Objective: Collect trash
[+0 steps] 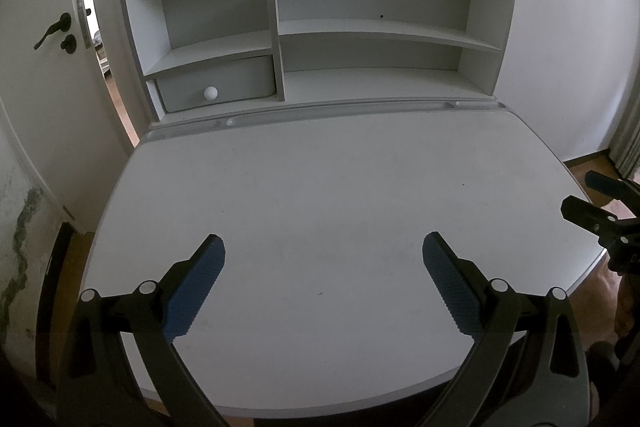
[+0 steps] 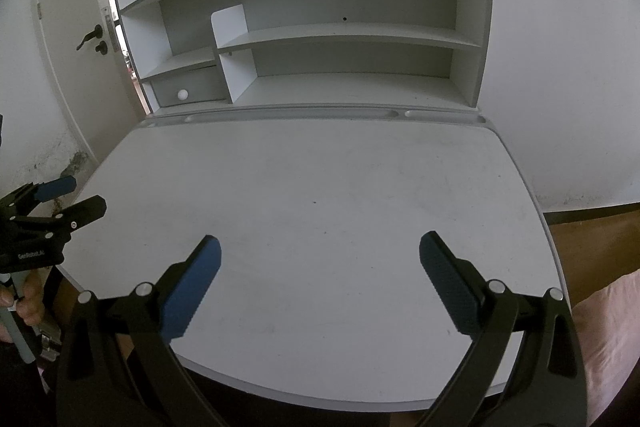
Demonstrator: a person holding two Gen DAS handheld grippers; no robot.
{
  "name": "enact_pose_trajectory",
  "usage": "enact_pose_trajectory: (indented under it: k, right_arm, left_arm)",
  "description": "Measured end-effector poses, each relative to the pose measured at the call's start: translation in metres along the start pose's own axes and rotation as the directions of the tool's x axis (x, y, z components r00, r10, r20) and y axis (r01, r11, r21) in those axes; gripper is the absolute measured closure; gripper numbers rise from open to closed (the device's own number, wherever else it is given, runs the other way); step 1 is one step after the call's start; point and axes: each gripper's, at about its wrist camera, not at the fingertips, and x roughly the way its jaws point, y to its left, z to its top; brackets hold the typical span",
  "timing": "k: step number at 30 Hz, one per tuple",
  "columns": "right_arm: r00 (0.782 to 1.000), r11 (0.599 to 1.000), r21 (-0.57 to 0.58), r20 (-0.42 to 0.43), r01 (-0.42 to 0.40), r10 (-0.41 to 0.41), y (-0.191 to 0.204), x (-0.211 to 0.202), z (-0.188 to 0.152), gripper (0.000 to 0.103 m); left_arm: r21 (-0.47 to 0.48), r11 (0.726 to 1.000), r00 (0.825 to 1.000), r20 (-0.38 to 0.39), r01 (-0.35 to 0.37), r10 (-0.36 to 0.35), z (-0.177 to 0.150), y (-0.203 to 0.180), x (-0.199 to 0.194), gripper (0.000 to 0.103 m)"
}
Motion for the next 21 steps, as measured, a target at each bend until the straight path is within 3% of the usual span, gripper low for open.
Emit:
enact_pose_trajectory:
  k: [21]
  right_arm:
    - [1.0,1.0,-0.002,0.001,-0.001,0.001,-0.0017,-0.0005,-0.0003,0.007]
  left_arm:
    - [-0.003,1.0,1.0,-0.002,0.0,0.0,0.0001,0.0003,0.0002,0.007]
